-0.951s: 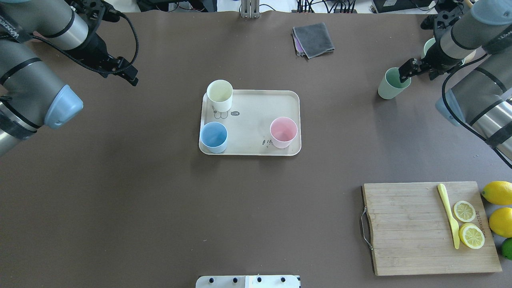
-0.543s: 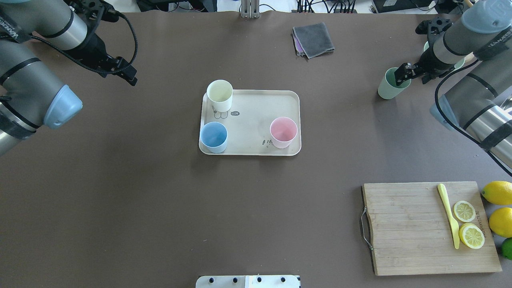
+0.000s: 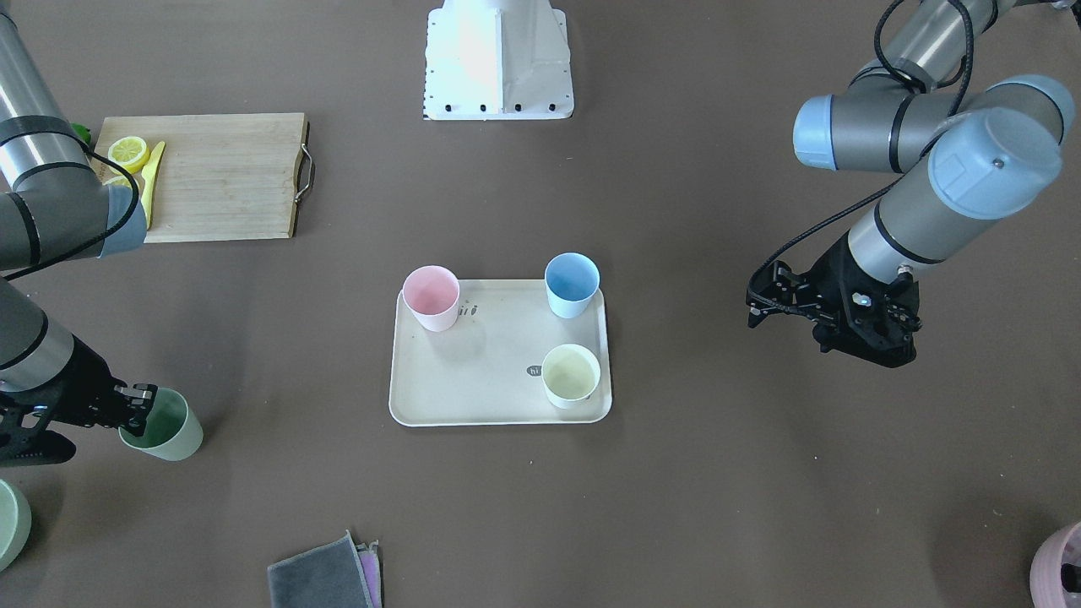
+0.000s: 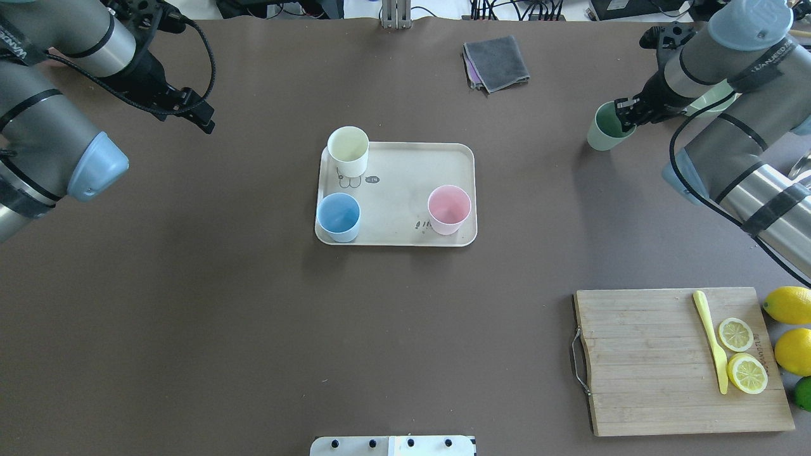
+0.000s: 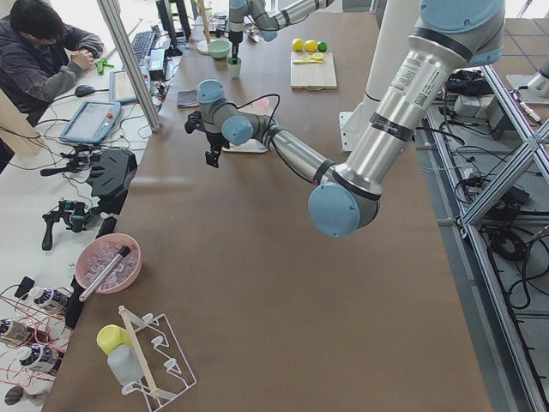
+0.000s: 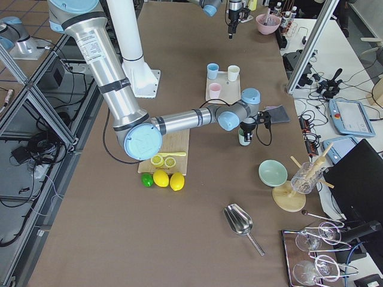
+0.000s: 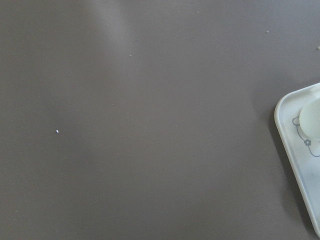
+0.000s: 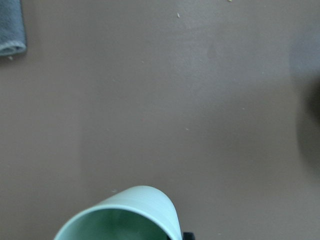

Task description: Place all cups on tray

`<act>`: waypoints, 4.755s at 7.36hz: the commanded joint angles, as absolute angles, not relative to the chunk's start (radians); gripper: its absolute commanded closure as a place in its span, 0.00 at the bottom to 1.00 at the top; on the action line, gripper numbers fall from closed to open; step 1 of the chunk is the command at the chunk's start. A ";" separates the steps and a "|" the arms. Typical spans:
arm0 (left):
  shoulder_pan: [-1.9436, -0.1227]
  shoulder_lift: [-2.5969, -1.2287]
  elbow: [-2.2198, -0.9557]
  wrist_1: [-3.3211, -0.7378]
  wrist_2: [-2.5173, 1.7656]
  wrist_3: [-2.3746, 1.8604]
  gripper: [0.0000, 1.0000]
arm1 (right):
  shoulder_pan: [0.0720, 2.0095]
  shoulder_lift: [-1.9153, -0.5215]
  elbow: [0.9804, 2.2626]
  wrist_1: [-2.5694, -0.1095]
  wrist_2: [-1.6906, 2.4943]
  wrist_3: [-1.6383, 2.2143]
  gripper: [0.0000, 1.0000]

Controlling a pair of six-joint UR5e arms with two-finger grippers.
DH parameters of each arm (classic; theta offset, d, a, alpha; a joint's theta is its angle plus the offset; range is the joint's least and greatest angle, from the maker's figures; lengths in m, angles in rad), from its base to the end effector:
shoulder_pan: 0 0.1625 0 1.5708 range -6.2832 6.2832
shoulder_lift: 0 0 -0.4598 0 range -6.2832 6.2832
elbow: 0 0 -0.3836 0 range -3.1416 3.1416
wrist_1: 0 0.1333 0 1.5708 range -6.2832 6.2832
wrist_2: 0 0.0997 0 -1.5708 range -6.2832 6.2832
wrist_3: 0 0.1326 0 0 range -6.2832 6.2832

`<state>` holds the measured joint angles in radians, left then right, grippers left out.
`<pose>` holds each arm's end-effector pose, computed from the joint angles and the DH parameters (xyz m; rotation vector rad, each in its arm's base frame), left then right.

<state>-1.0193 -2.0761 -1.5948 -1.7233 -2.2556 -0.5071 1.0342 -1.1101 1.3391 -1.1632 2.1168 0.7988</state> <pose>0.3225 -0.6186 0.3881 0.2331 0.8990 0.2745 -0.3155 -0.6565 0.5191 0.1606 -0.7973 0.0738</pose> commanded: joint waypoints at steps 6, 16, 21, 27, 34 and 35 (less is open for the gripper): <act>-1.250 -2.040 -1.554 -1.534 -2.264 -0.095 0.02 | 0.766 -0.796 1.350 -1.336 1.993 1.279 1.00; -1.513 -1.944 -1.554 -1.400 -2.279 0.213 0.02 | 1.076 -0.959 1.564 -1.604 2.184 0.761 0.00; -1.618 -1.598 -1.667 -1.420 -2.396 0.356 0.02 | 1.468 -1.406 1.663 -1.758 2.327 0.045 0.00; -1.609 -1.393 -1.686 -1.669 -2.393 0.146 0.02 | 1.511 -1.592 1.747 -1.769 2.318 0.023 0.00; -1.574 -1.416 -1.672 -1.672 -2.352 0.135 0.02 | 1.505 -1.617 1.786 -1.844 2.183 -0.074 0.00; -1.575 -1.416 -1.681 -1.674 -2.355 0.135 0.02 | 1.505 -1.617 1.787 -1.844 2.186 -0.071 0.00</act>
